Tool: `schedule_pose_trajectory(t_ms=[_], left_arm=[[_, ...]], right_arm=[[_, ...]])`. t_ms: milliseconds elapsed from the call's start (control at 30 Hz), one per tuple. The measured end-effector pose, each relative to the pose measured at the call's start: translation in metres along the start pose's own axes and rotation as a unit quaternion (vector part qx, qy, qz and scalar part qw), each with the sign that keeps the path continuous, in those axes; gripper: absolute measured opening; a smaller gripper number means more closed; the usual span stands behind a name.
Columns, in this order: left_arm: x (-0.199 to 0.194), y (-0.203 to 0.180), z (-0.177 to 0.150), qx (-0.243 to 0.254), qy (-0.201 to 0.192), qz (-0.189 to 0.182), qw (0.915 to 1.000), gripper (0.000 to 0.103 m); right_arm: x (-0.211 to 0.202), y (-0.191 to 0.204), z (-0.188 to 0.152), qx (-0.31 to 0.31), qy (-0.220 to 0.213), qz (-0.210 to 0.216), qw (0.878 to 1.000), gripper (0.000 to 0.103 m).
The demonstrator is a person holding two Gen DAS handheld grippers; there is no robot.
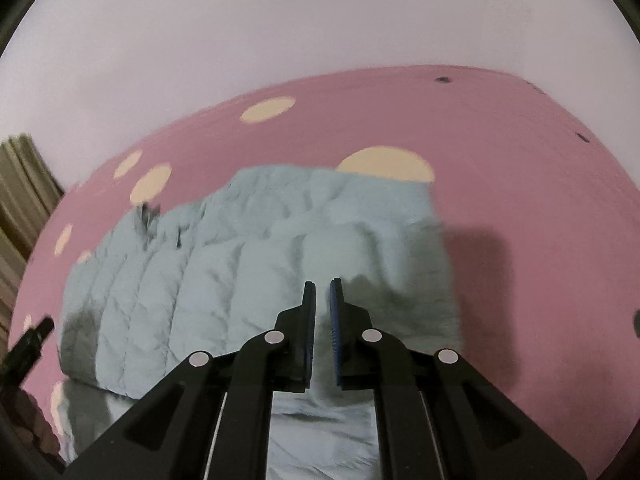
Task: Fold large clothes
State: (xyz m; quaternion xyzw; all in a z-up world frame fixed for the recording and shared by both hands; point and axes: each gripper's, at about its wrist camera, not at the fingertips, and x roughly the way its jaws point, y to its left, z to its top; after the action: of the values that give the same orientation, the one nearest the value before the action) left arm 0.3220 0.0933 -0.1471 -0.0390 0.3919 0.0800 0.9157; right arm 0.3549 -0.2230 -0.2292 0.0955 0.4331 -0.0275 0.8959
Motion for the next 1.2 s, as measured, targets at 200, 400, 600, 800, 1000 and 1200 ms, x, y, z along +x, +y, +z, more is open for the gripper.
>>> schedule_pose_trajectory(t_ms=[200,400,600,800,1000,1200], left_arm=[[0.041,-0.016,-0.016,0.033,0.053,0.034,0.9974,0.079],[0.066,-0.013,-0.030,0.032,0.085,0.024,0.9956,0.081],[0.046,-0.012,-0.016,0.027,0.081,0.031,0.9959,0.078],[0.027,-0.034,0.008,0.029,0.034,0.004,0.9990,0.078],[0.077,-0.068,0.010,0.073,0.078,0.015,0.9942,0.079],[0.074,-0.070,0.008,0.075,0.073,0.023,0.9942,0.079]], right_arm=[[0.046,-0.002,-0.016,-0.009,0.055,-0.022,0.998,0.007],[0.057,0.000,-0.027,-0.036,0.056,-0.031,0.997,0.007],[0.034,0.006,-0.023,-0.039,0.039,-0.044,0.998,0.007],[0.027,0.028,0.003,-0.042,0.015,-0.008,0.999,0.008],[0.070,0.043,0.008,-0.064,0.052,-0.024,0.996,0.029],[0.069,0.045,0.006,-0.075,0.047,-0.029,0.996,0.029]])
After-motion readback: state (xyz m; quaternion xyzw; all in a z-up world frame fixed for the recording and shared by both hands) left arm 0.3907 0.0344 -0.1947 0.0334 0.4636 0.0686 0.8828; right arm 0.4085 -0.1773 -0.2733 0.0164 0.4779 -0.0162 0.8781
